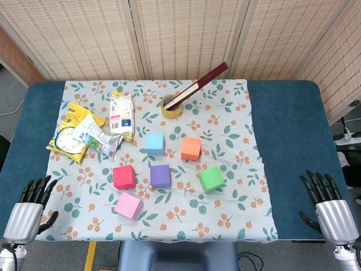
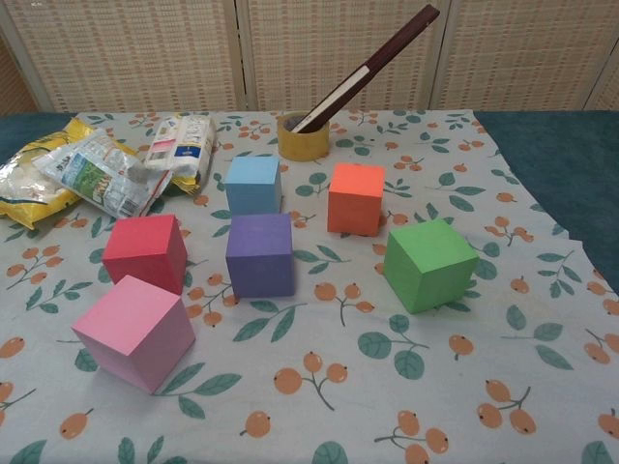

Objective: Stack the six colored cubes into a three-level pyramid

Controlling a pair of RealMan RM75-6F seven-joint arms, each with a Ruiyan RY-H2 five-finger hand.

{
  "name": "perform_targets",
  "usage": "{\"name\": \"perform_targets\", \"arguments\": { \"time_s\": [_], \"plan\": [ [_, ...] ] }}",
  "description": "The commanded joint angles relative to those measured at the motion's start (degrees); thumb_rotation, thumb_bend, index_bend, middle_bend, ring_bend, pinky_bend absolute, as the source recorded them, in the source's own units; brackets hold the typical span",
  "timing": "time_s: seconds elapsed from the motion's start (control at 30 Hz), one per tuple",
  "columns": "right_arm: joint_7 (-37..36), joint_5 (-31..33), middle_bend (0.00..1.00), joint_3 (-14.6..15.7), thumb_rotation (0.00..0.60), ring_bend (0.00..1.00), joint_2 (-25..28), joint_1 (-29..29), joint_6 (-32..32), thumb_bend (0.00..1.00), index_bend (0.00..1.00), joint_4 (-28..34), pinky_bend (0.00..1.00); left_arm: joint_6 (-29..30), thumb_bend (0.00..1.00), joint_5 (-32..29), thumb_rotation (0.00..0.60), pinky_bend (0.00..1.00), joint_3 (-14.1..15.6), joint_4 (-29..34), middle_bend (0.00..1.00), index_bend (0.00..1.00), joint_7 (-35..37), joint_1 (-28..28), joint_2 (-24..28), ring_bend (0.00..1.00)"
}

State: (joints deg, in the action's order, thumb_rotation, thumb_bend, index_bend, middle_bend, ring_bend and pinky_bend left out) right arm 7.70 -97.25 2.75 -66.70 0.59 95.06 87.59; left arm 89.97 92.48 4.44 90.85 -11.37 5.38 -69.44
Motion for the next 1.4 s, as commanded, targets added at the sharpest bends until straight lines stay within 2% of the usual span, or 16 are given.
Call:
{"name": "perform_targets", "arguments": {
  "time_s": [0.03, 0.17, 0.3, 0.5, 0.6, 0.9, 1.1, 1.4],
  "plan": [
    [1.0, -0.3, 0.0, -0.4, 0.6, 0.0, -0.7, -0.1, 0.2, 0.1, 0.0, -0.3, 0.0, -0.9, 0.34, 4.8, 0.6, 0.1, -0.1, -0.9, 0.0, 0.0, 3.1, 2.4, -1.7, 0.0],
    [1.1, -0.8, 0.0, -0.1, 0.6, 0.0, -0.9, 0.1, -0.9, 0.1, 0.0, -0.2, 0.0, -8.5, 0.34, 4.2, 0.6, 0.1, -2.3, 2.5, 0.0, 0.0, 3.5, 7.8, -1.4, 0.0],
    [0.9, -1.2, 0.0, 0.0, 0.6, 0.0, -0.6, 0.1, -1.1, 0.1, 0.0, -0.2, 0.0, -18.6, 0.34, -3.7, 0.6, 0.11, -5.9, 9.3, 0.0, 0.0, 0.7, 12.8, 0.2, 0.0],
    [-0.3, -1.1, 0.0, 0.0, 0.6, 0.0, 0.0, 0.0, -1.4, 0.1, 0.0, 0.1, 0.0, -27.7, 0.31, -15.6, 0.6, 0.09, -9.6, 17.1, 0.0, 0.0, -4.1, 17.7, 0.8, 0.0],
    [-0.5, -1.3, 0.0, 0.0, 0.6, 0.0, 0.2, 0.0, -1.5, 0.1, 0.0, 0.1, 0.0, -30.9, 0.29, -21.3, 0.6, 0.08, -10.5, 18.9, 0.0, 0.0, -8.2, 20.1, 0.3, 0.0],
    [-1.5, -1.9, 0.0, 0.3, 0.6, 0.0, 0.8, 0.1, -2.3, 0.1, 0.0, 0.1, 0.0, -31.7, 0.29, -33.8, 0.6, 0.08, -12.6, 20.8, 0.0, 0.0, -18.4, 25.6, -4.0, 0.0],
    [-2.1, -2.2, 0.0, 0.4, 0.6, 0.0, 1.1, 0.1, -2.6, 0.1, 0.0, 0.3, 0.0, -32.6, 0.29, -41.5, 0.6, 0.09, -14.0, 22.5, 0.0, 0.0, -20.2, 29.2, -4.8, 0.0],
    [-3.3, -2.4, 0.0, 0.6, 0.6, 0.0, 1.7, 0.3, -3.2, 0.1, 0.0, 0.5, 0.0, -32.3, 0.29, -50.6, 0.6, 0.09, -14.6, 20.2, 0.0, 0.0, -22.7, 34.3, -6.4, 0.0]
  ]
}}
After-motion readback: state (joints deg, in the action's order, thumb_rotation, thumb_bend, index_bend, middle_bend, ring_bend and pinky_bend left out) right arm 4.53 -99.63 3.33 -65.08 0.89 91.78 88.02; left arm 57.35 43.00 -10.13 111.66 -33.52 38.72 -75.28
